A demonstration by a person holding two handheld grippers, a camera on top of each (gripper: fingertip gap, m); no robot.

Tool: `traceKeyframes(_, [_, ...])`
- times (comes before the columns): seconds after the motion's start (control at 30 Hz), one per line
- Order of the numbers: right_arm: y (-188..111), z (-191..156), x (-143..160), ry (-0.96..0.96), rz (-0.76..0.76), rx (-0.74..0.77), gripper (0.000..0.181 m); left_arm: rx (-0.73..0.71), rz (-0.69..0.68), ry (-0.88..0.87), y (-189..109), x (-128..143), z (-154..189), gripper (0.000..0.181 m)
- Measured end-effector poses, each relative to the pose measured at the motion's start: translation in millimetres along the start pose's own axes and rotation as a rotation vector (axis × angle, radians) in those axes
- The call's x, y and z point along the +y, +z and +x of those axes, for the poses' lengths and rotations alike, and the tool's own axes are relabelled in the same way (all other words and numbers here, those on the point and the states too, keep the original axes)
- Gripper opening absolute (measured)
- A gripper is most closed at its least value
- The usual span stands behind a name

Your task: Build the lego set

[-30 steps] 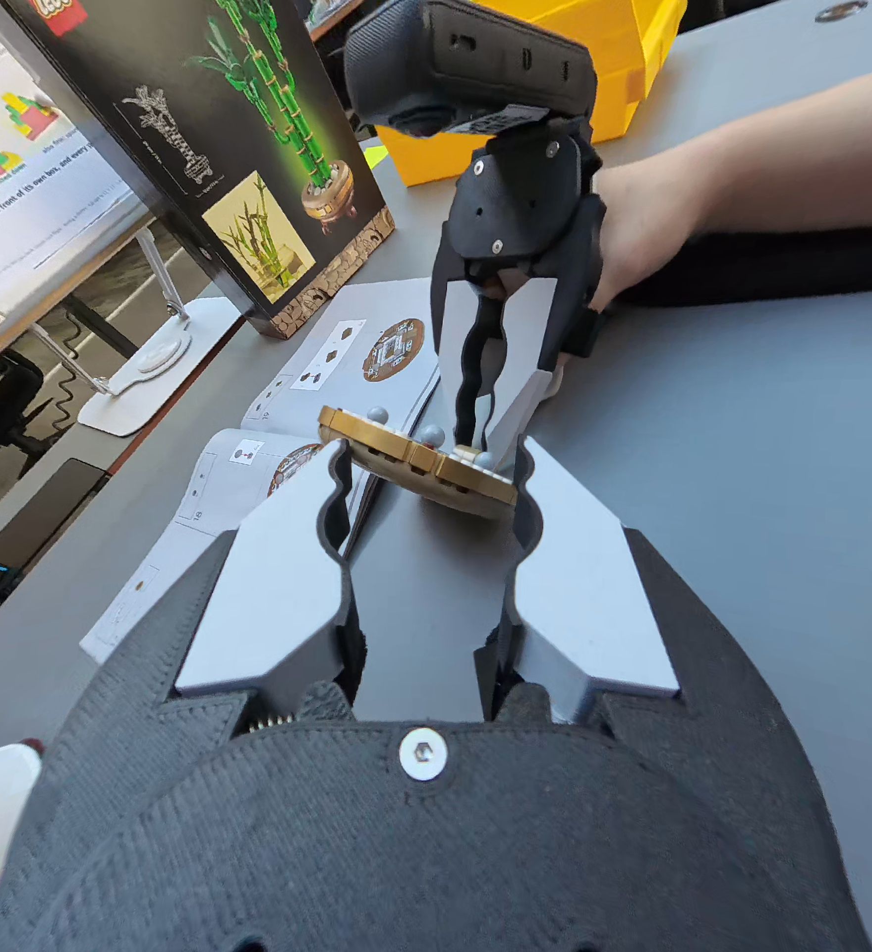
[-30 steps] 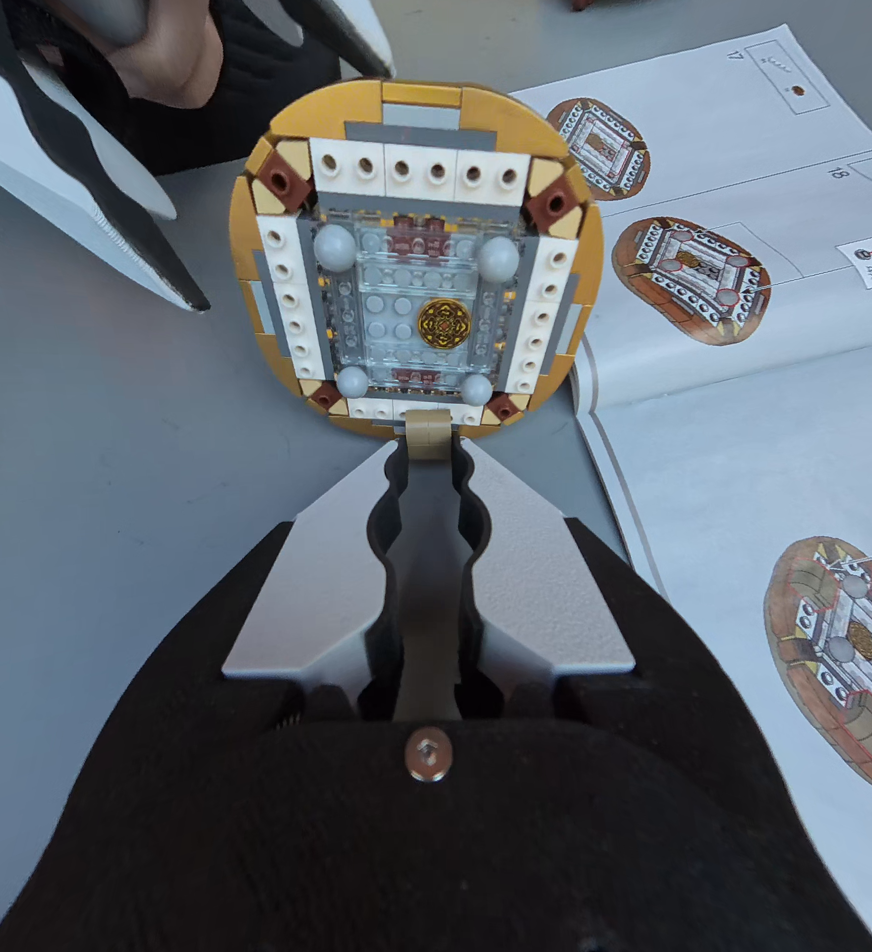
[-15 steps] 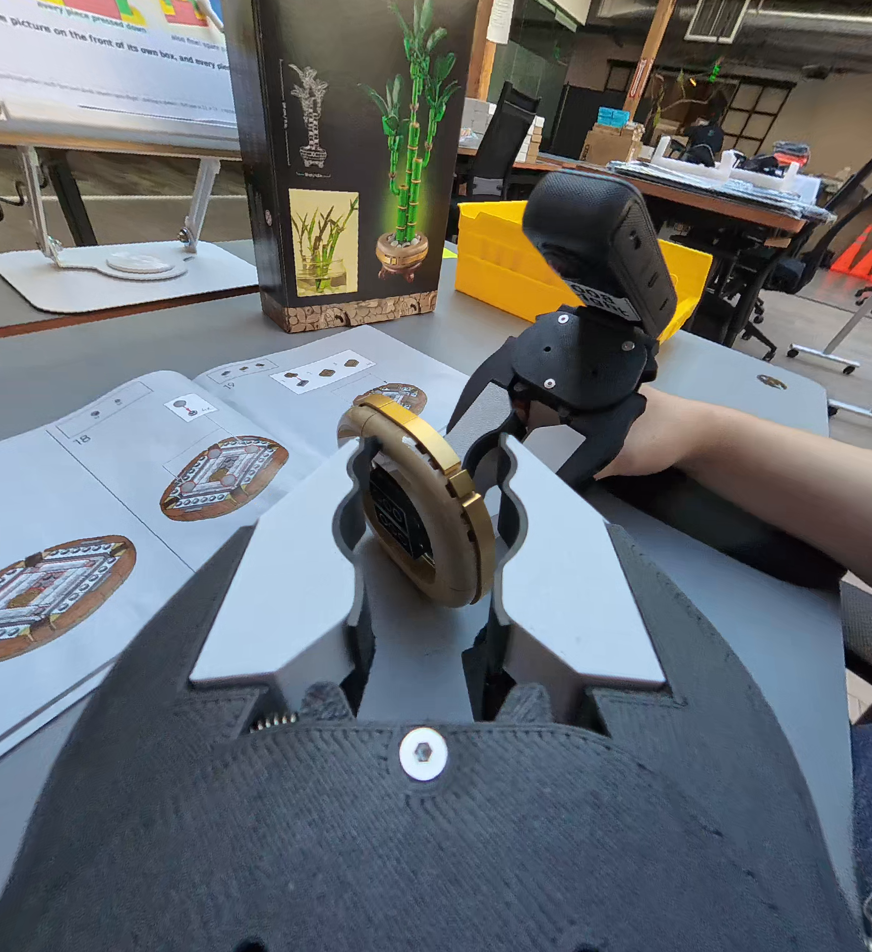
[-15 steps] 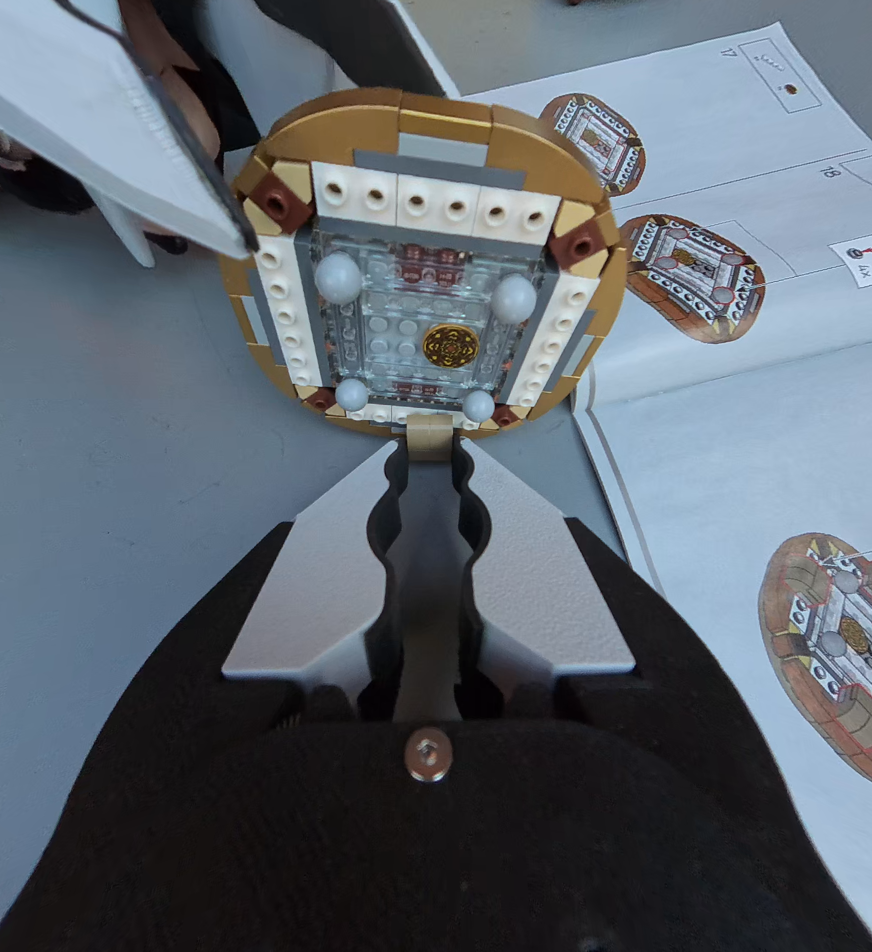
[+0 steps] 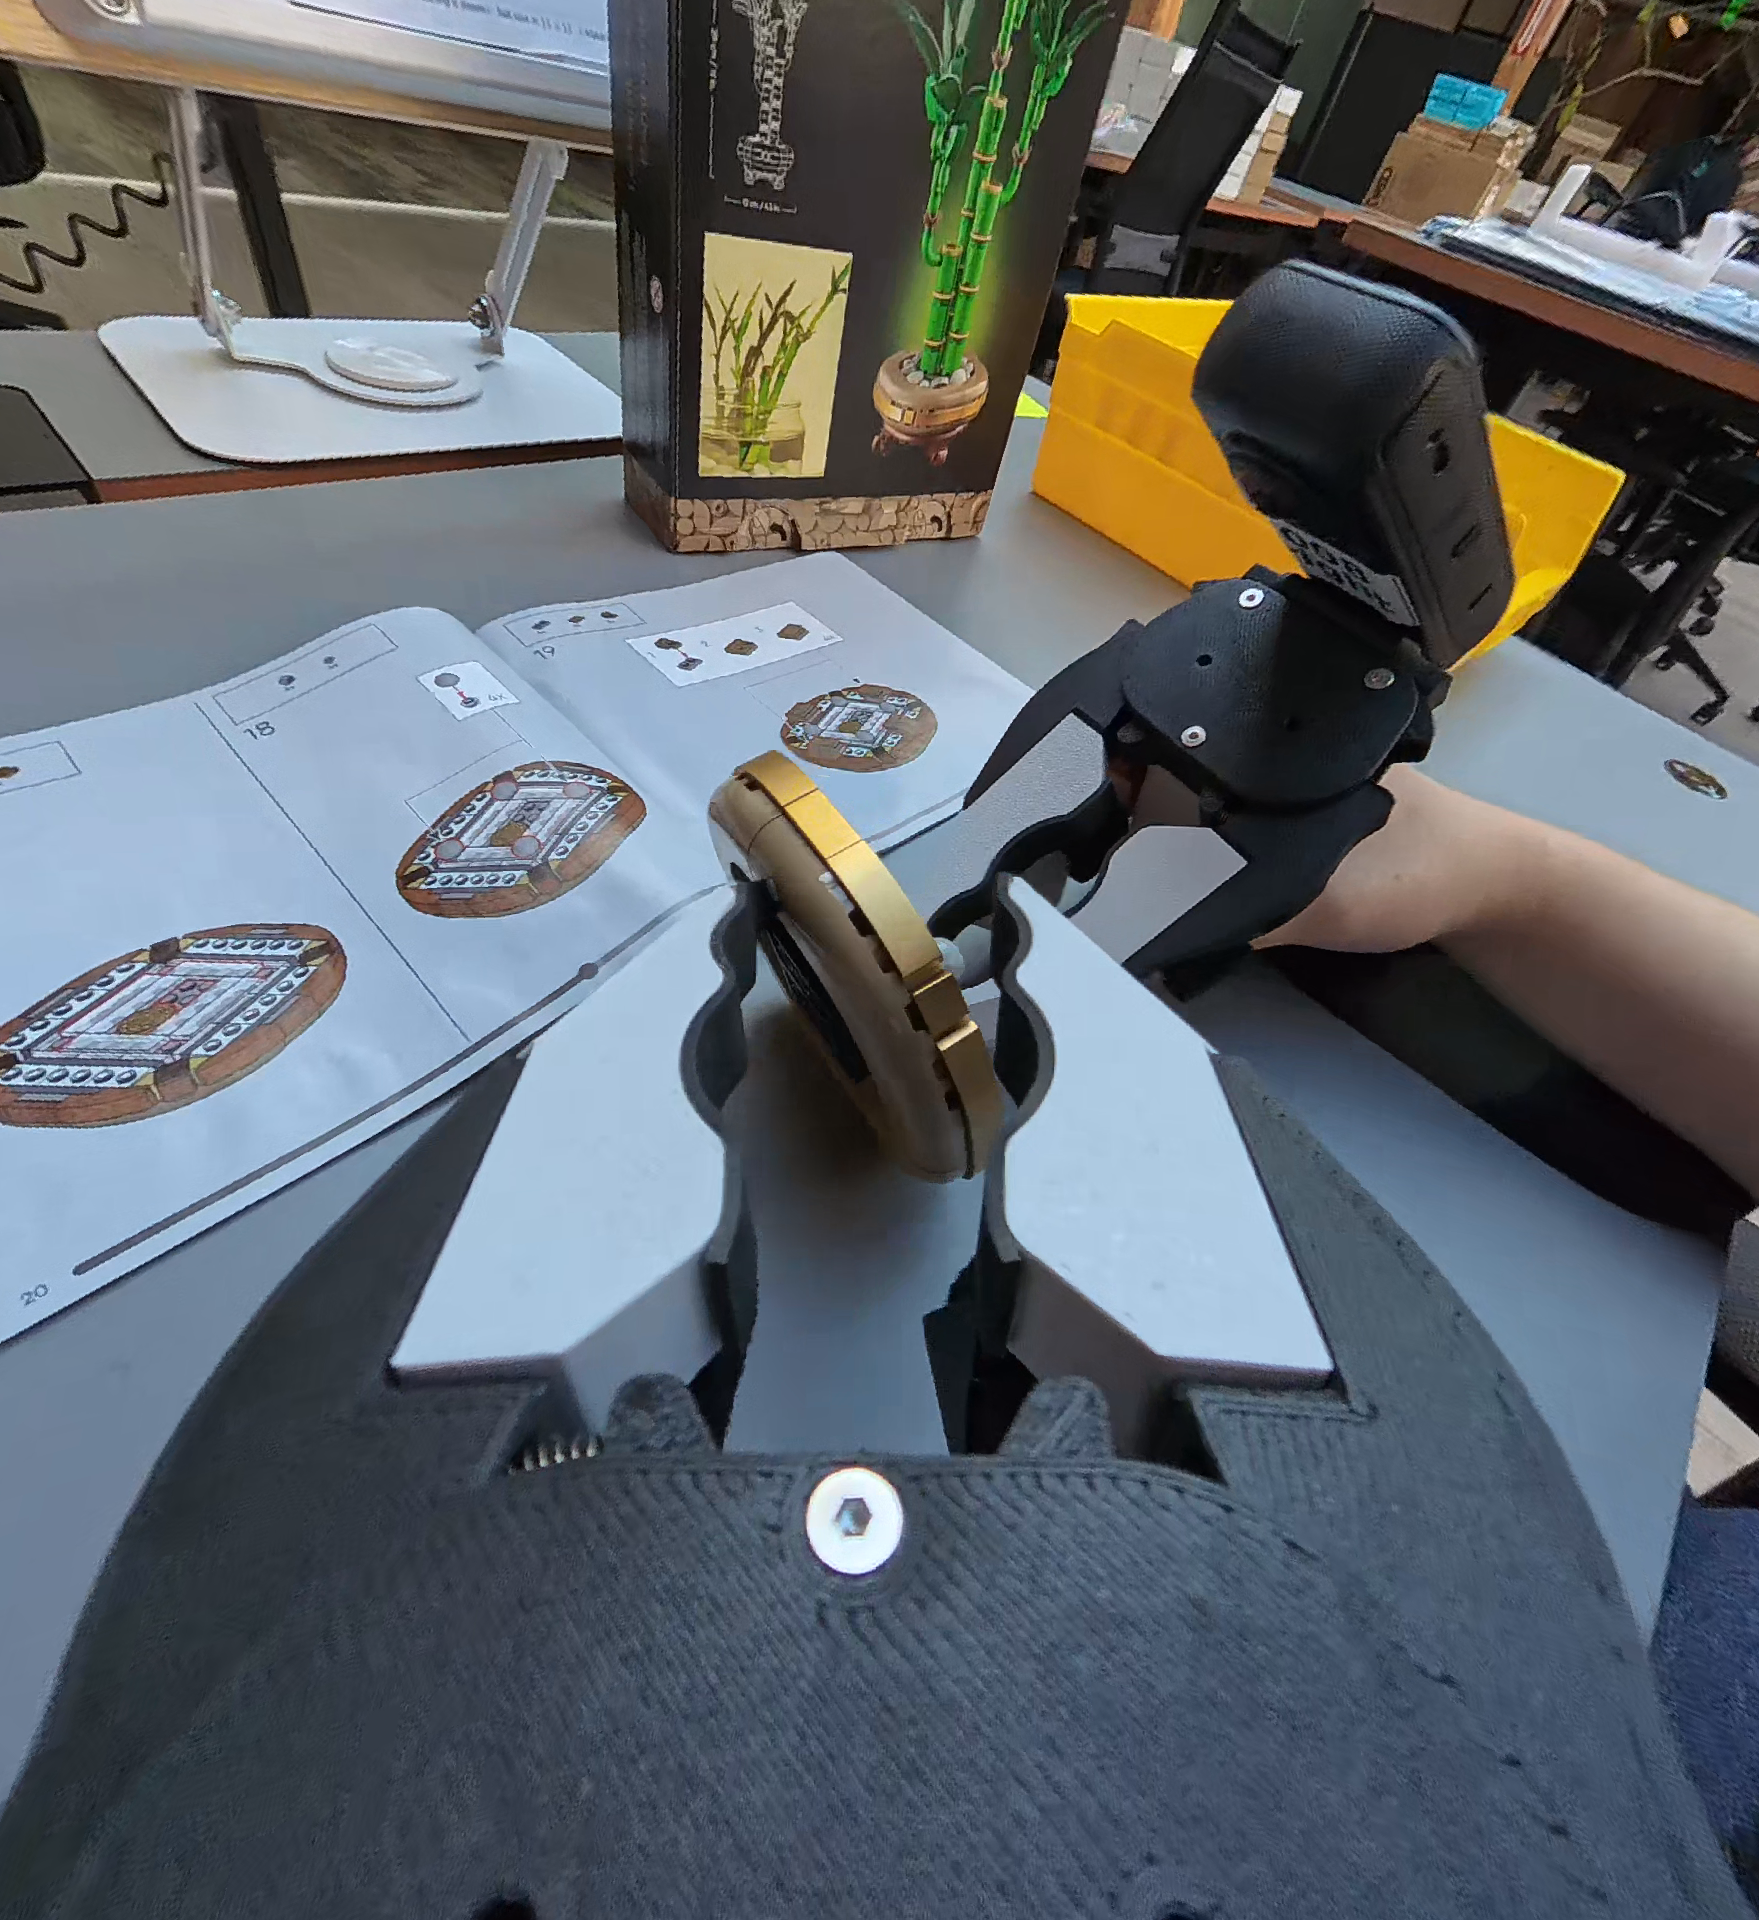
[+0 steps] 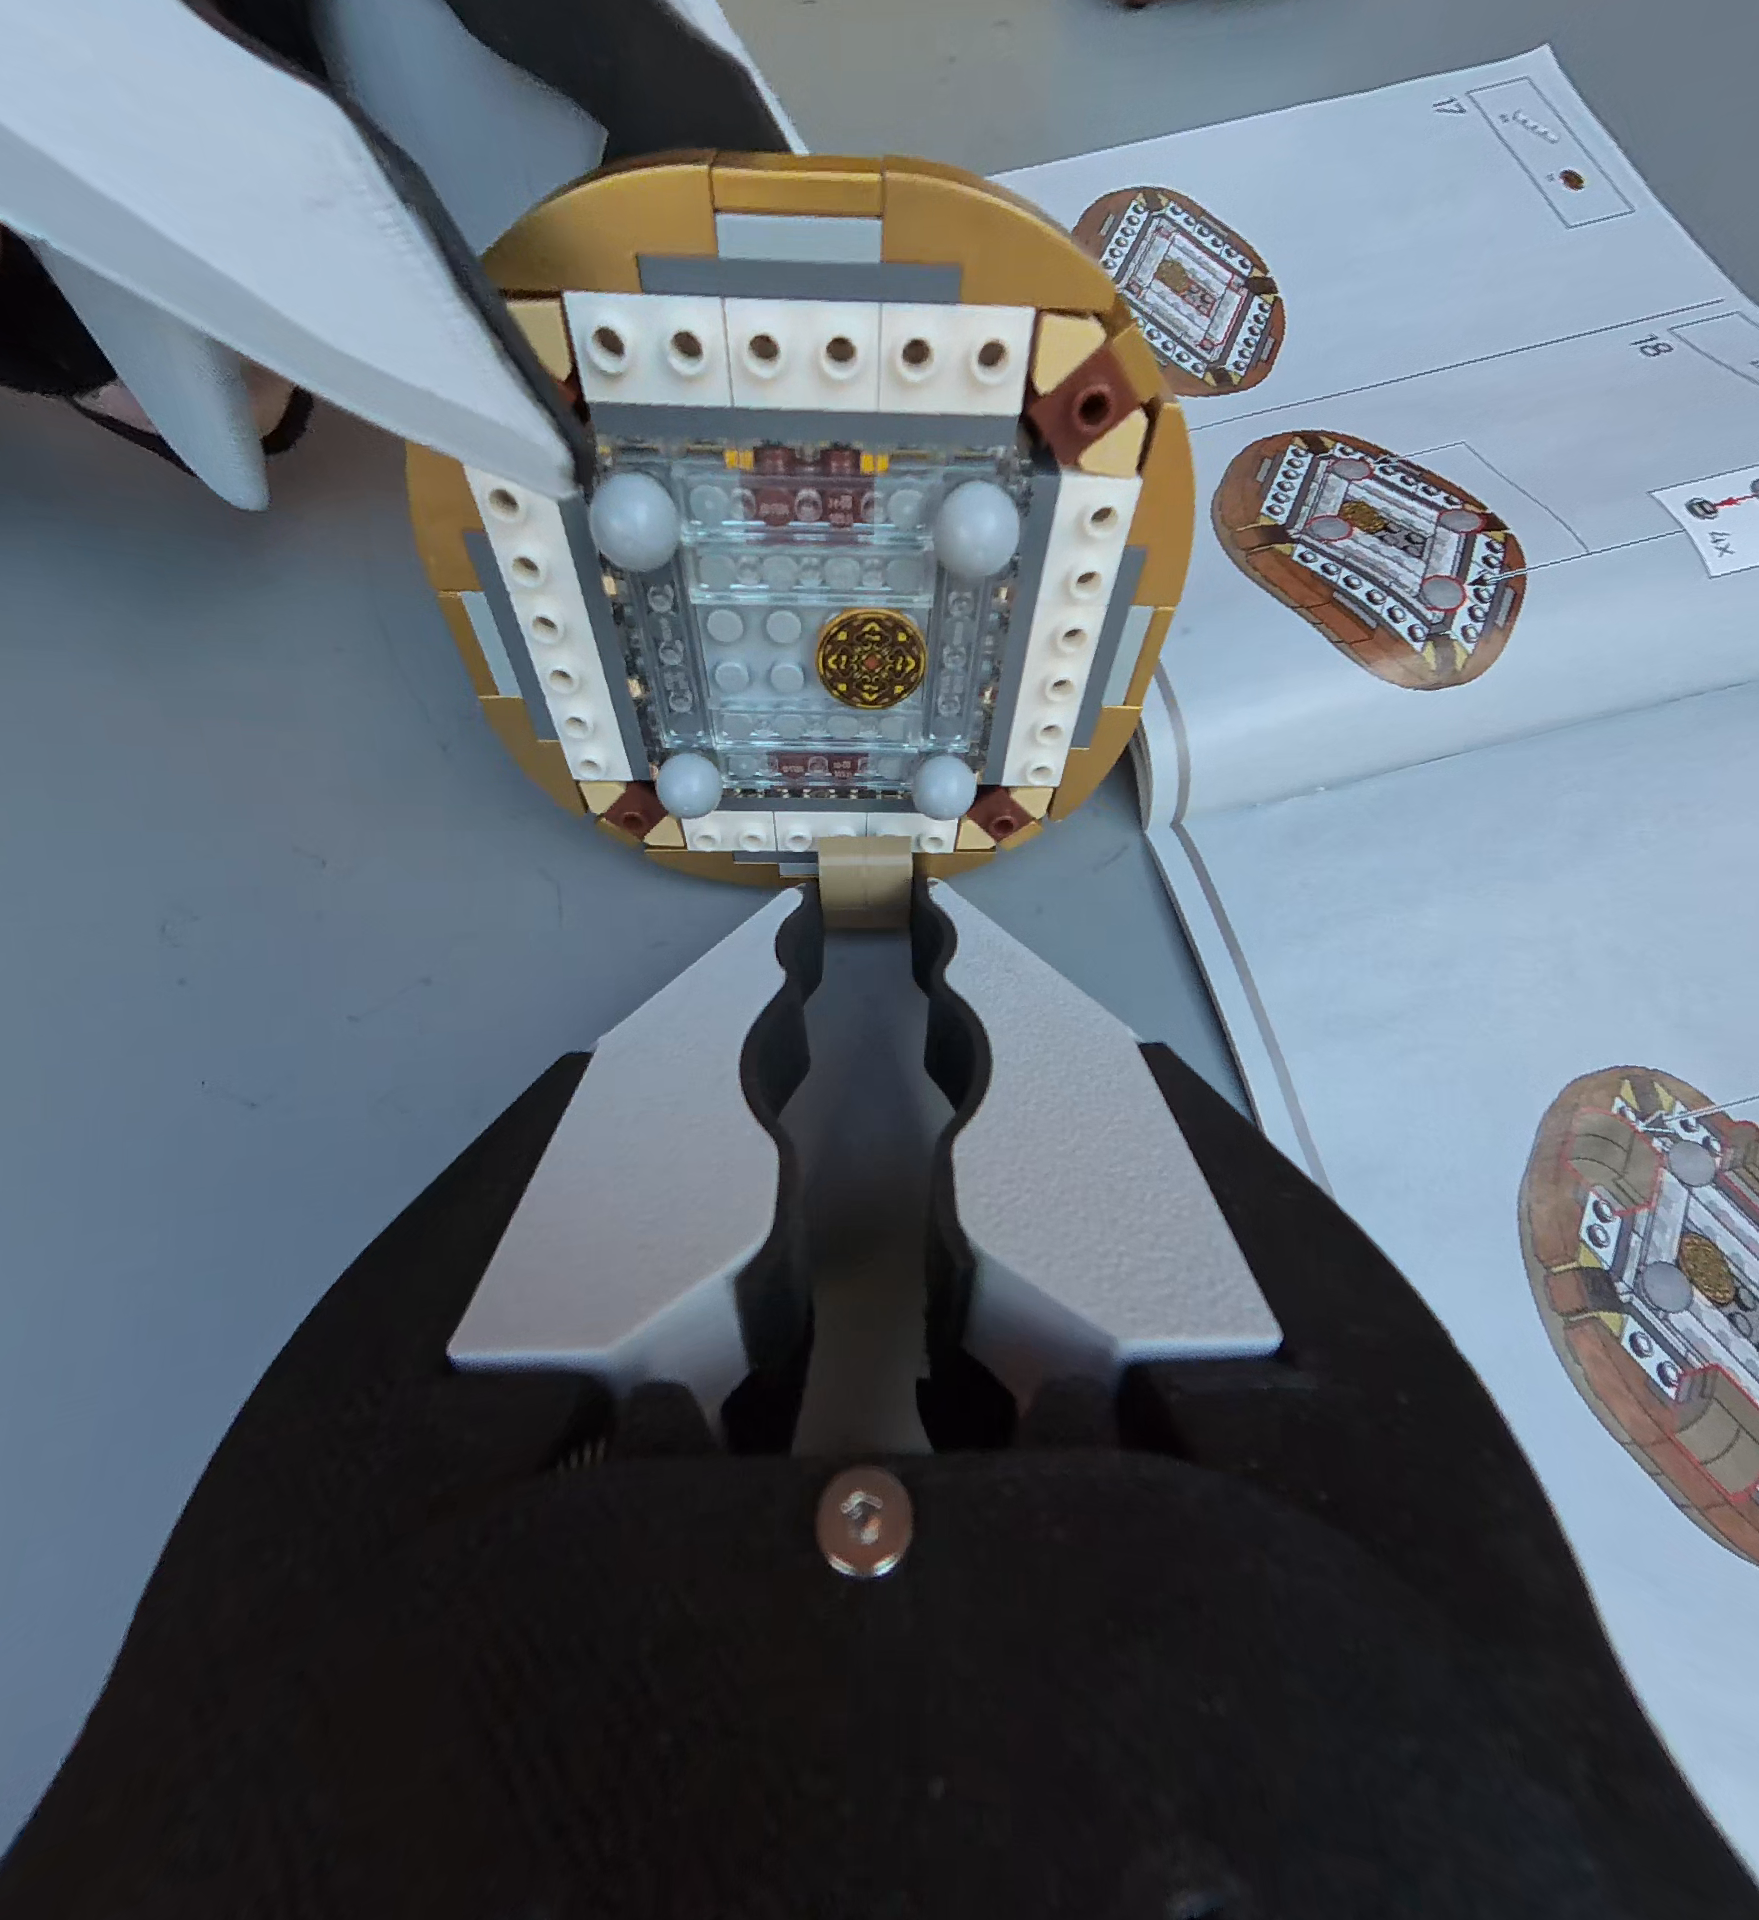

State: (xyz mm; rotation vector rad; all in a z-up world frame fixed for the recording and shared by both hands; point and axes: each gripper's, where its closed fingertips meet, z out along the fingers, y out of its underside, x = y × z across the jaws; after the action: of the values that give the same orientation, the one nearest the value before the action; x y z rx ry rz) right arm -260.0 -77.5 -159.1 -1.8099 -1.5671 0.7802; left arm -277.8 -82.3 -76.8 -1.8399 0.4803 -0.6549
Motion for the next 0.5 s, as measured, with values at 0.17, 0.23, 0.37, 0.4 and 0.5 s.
traceKeyframes(0.17, [0.2, 0.5, 0.2, 0.0, -0.001, 0.006, 0.016, -0.091, -0.101, 0.12, -4.1, 8.5, 1.5, 0.044])
traceKeyframes(0.23, [0.3, 0.8, 0.0, 0.003, -0.001, 0.006, 0.016, -0.092, -0.103, 0.075, -6.3, 8.1, 1.0, 0.039])
traceKeyframes(0.37, [0.3, 1.0, -0.3, 0.0, 0.0, 0.012, 0.016, -0.092, -0.079, 0.059, -6.0, 8.4, -3.2, 0.035])
traceKeyframes(0.4, [0.3, 1.1, -0.2, -0.002, 0.001, 0.014, 0.016, -0.108, -0.096, 0.085, -6.0, 10.3, -5.0, 0.039])
traceKeyframes(0.5, [0.1, 0.9, -0.1, -0.012, 0.0, 0.021, 0.016, -0.099, -0.13, 0.129, -6.8, 14.0, -3.9, 0.049])
